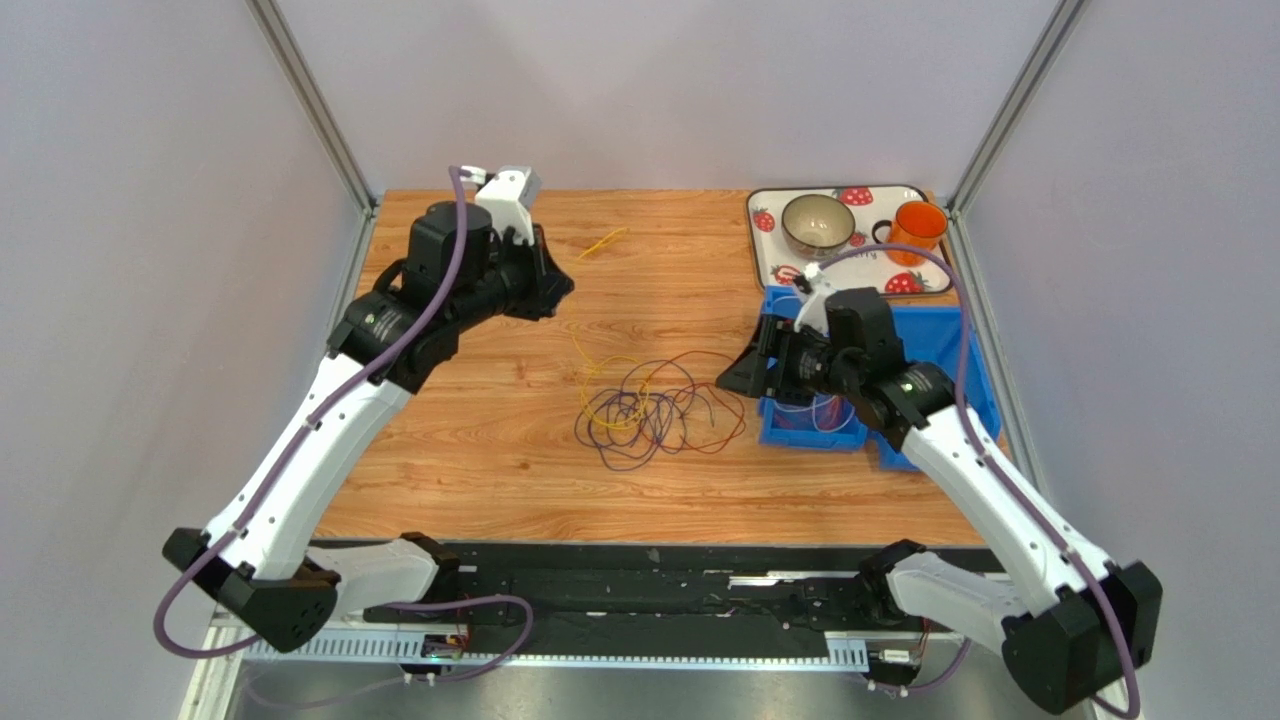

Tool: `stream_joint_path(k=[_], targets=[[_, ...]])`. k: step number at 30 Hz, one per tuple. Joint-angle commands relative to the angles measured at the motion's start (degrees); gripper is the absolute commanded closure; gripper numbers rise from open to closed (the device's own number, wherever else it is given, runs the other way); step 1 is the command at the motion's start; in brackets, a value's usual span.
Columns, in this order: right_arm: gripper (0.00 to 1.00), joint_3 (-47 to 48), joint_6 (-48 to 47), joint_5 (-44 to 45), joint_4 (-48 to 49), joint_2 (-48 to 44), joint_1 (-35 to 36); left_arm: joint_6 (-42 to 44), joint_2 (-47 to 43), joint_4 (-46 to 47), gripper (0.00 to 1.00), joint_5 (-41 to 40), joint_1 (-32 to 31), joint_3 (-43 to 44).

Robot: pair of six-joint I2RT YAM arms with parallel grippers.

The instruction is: Untangle the cables

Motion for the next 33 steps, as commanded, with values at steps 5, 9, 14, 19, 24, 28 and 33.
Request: stream_joint_path(k=[5,9,14,19,24,28,33], targets=[[0.36,9.8,2.8,6.6,2.9,13.6,10.1,-4.6,-10.1,0.5,1.0,-9.2,0.0,-16.2],[0.37,13.7,2.4,8.4,2.5,20.7,12.3,-7.3,-12.5,2.1,1.0,-10.0,0.1,-25.0],[0.38,20.5,-0.3,8.5,0.6,29.9,15.1,-9.1,-12.7,6.4,1.0,-9.5,0.1,-30.7],[0.39,26.1,-2.1,11.0,-2.7,37.1,17.7,-9.1,-10.9,8.7,1.0,-9.4,0.1,-32.8],[0.41,28.2,-2.1,12.0,-2.9,41.5,17.9,-8.7,-10.1,9.8,1.0,-9.1,0.1,-33.5],[0.44,29.8,-2.0,12.0,-2.7,44.0,18.3,-8.4,-10.1,10.0,1.0,-9.0,0.2,-33.8],[0.48,31.2,-1.9,11.8,-2.1,46.6,18.7,-8.0,-10.5,9.7,1.0,-9.1,0.2,-34.1]])
